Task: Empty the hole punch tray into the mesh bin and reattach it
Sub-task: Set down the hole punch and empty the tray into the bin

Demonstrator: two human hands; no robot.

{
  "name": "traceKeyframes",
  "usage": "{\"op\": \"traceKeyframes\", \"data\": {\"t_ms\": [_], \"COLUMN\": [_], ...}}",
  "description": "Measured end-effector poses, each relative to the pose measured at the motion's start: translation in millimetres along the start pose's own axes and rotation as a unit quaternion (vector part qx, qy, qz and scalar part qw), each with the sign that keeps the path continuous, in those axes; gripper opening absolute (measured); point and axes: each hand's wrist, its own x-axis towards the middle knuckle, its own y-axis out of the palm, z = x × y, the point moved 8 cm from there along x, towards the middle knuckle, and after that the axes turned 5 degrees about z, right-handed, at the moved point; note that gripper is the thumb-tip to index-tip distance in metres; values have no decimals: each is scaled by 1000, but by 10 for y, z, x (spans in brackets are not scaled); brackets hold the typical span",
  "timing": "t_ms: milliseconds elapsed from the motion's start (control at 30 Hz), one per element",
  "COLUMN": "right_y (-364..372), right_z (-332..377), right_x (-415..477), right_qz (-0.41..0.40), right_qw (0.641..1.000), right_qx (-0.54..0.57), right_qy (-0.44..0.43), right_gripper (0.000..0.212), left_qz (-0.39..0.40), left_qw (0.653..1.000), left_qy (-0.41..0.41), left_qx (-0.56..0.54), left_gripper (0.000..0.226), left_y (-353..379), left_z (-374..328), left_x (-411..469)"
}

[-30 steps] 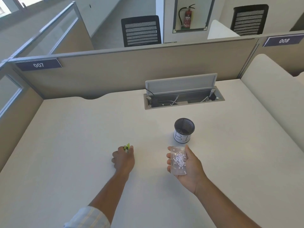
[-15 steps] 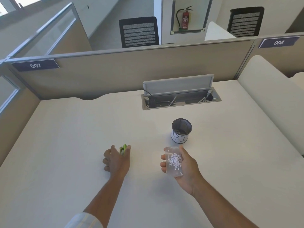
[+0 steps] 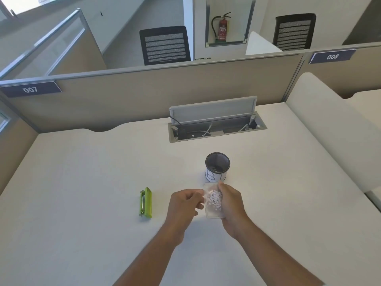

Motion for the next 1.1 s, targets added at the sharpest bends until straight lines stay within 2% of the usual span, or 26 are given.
{"op": "traceKeyframes", "data": {"t_ms": [333, 400, 533, 700, 933, 1100], "right_y": [-101, -117, -126, -153, -158, -177], "right_z": [469, 591, 868, 1150, 1291, 1353], "right_x": [344, 468, 666, 909, 1115, 1206], "right_qz": [-41, -47, -53, -48, -46, -45], "right_qw": [998, 997, 992, 986, 960, 947], "right_qx": [-21, -41, -83, -112, -226, -265], "right_qy": [-38, -51, -84, -115, -160, -175], "right_gripper": [31, 30, 43, 23, 23, 22], "left_qz": [41, 38, 6, -23, -46, -39], "left_qw": [998, 998, 998, 997, 992, 984], "left_qy": [-37, -31, -8, 10, 31, 67], "left_qx": [20, 35, 58, 72, 116, 162], "left_gripper": [14, 13, 20, 14, 15, 14], "left_y": [189, 211, 204, 194, 218, 246], "left_z": [-303, -418, -688, -897, -1001, -1041], "left_x": [554, 699, 1006, 1363, 1667, 1756]}}
